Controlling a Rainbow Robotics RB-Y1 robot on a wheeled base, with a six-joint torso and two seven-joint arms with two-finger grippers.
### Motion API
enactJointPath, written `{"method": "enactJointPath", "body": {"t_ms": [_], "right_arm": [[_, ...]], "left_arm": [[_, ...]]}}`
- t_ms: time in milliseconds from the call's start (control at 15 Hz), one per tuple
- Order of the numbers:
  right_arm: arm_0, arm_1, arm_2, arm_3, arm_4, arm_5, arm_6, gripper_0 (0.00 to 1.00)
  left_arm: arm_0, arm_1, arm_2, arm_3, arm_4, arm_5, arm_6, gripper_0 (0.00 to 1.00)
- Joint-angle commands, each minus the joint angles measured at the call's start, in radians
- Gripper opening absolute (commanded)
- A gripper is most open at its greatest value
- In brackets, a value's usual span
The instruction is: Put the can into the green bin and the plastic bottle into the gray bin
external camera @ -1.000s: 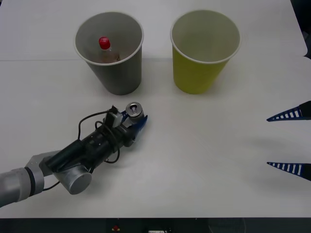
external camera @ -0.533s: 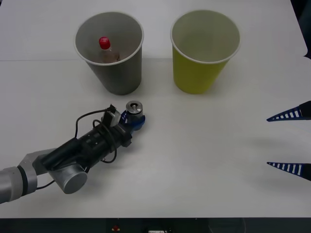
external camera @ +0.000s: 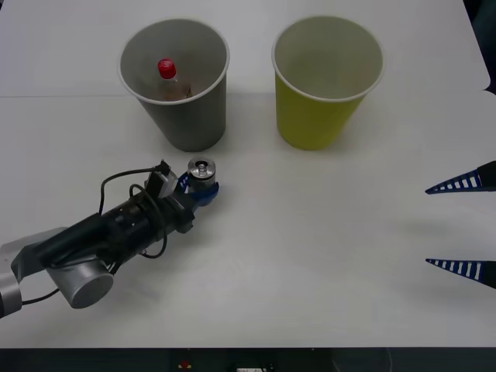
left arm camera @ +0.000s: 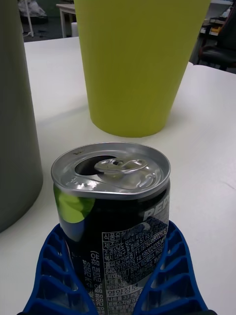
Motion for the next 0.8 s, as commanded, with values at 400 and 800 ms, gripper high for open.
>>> {"method": "enactJointPath", "body": {"t_ms": [400, 800], "right_arm": [[0.000, 0.000, 0.000, 0.000, 0.000, 0.000, 0.000, 1.00], [0.000, 0.000, 0.000, 0.000, 0.000, 0.000, 0.000, 1.00]], "left_arm": [[0.035, 0.146, 0.080, -0.064, -0.463, -0.042, 0.537, 0.00], [0.092, 0.224, 0.238, -0.066, -0.911, -0.151, 1.024, 0.00]]}}
